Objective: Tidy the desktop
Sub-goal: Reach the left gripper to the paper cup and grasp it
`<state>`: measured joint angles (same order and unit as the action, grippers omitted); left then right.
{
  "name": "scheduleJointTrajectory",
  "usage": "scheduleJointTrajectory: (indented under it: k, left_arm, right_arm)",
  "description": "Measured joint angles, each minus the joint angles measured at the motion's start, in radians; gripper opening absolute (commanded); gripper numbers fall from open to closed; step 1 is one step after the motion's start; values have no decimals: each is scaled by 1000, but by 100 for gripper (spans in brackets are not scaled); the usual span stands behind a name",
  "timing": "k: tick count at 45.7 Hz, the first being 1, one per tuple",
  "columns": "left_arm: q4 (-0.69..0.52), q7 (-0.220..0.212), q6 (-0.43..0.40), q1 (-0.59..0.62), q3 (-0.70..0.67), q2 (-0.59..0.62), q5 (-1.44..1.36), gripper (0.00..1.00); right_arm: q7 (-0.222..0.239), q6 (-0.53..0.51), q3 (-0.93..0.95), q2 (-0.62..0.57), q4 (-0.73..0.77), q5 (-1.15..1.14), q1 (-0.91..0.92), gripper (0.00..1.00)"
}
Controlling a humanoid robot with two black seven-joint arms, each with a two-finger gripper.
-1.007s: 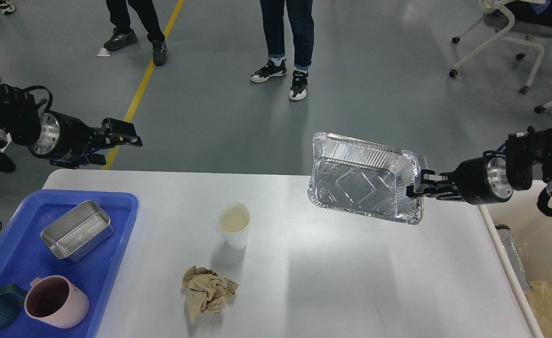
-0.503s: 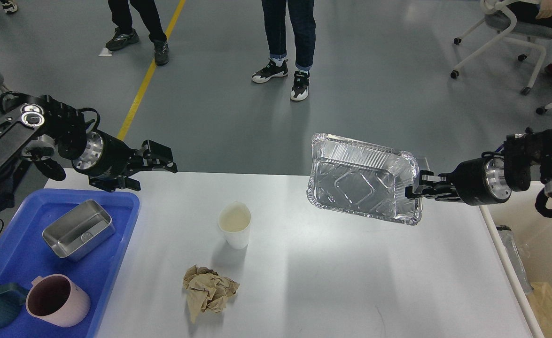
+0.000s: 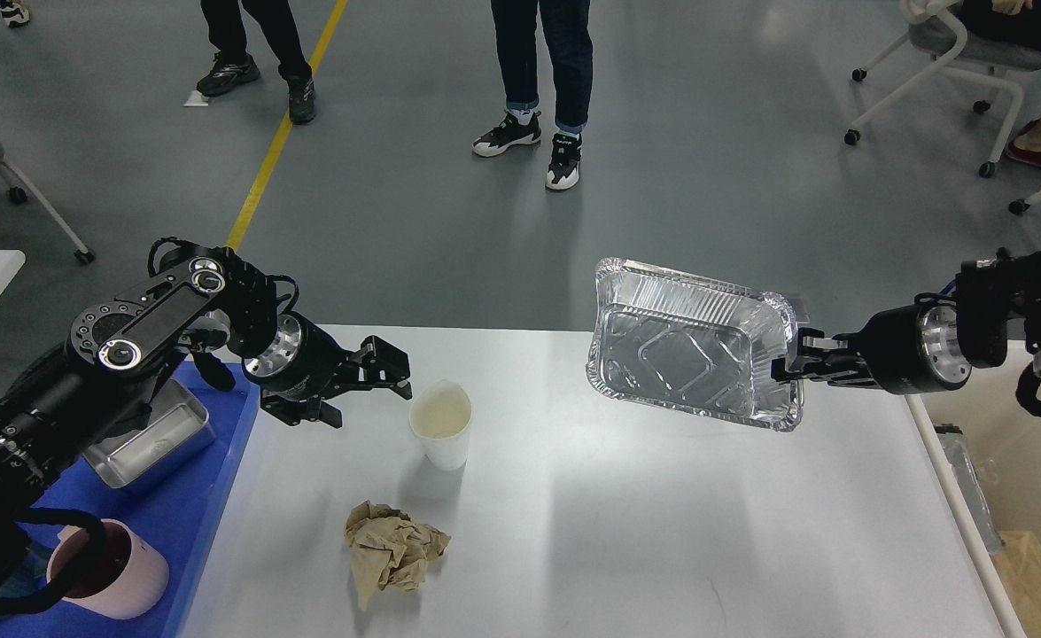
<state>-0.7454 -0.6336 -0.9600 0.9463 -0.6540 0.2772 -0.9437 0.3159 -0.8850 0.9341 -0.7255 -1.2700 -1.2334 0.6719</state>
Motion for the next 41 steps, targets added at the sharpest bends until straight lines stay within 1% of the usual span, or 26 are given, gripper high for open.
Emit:
scheduleJointTrajectory:
  k: [8,12,15,19,22,26,32,35,38,40,41]
  left_arm:
    - [6,0,1,-19,1,-22,-9,99]
    - [7,0,15,-27,1,-30,-29,98]
    - [8,0,30,-35,0,-33,-42,95]
    - [8,1,44,-39,0,-36,-48,83]
    - [8,1,49,-39,-1,-37,-51,76]
    - [8,1,57,-40,-1,-42,-62,62]
    - [8,2,62,-40,-1,-48,-73,46]
    - [8,2,62,-41,-1,-52,-78,30]
    - [8,1,64,-44,0,-59,-88,29]
    - [8,5,74,-49,0,-65,-100,25]
    - [8,6,80,-53,0,-67,-105,21]
  right_arm:
    - [0,0,0,-2,0,0,0,0]
    - [0,0,0,-3,0,0,0,0]
    - [0,0,0,-3,0,0,0,0]
    - [0,0,0,-4,-1,0,0,0]
    - [0,0,1,-9,-2,0,0,0]
    - [0,0,2,-14,-2,1,0,0]
    - [0,0,2,-19,-2,2,0,0]
    - [0,0,3,-23,-3,2,-1,0]
    - [-1,0,3,-26,-3,2,-2,0]
    - [-1,0,3,-28,-3,3,-3,0]
    - [-1,0,3,-30,-3,3,-3,0]
